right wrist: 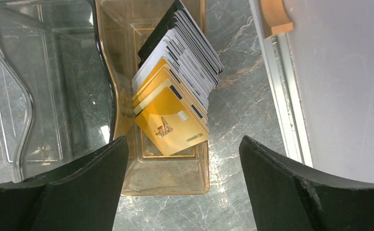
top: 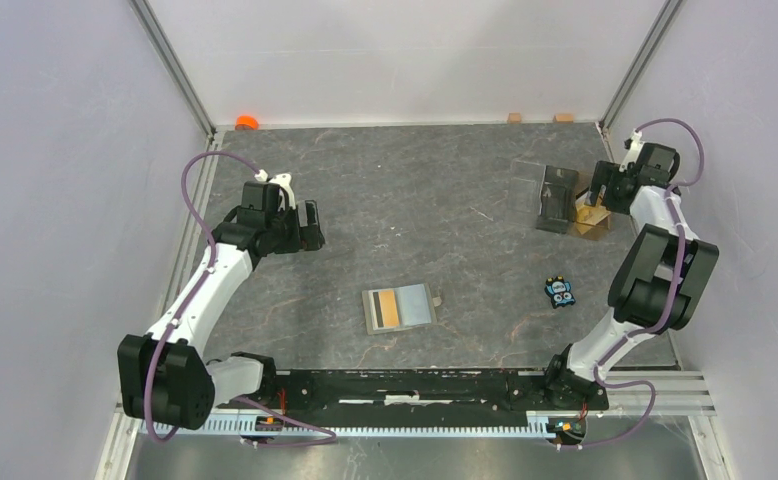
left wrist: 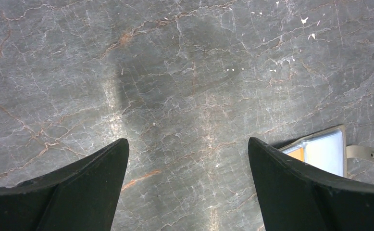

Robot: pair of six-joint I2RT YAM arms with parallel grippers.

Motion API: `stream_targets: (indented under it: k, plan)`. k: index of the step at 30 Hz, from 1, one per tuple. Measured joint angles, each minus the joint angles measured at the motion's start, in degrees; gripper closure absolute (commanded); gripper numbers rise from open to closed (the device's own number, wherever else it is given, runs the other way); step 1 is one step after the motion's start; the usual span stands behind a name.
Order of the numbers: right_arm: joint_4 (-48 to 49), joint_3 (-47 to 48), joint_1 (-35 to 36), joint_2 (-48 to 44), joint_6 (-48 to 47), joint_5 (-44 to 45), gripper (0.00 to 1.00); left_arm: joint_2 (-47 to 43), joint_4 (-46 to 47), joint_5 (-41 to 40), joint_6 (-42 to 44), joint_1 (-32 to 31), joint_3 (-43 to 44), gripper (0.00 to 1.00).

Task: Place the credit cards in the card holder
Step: Pick up the credit card from the storage box.

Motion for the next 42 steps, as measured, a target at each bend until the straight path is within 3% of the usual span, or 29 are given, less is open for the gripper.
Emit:
stream_targets:
  k: [25,42]
  plan:
    - [-1.73,4.55,-4.44,9.77,3.28,-9.81,0.38,0.22,0.0,0.63,0.0,0.44,0.0,0.0]
    - [0.76,4.7,-6.27,10.19,5.6,-11.96,0.52,0.22,0.0,1.79,0.0,0.48,0.0,0.0]
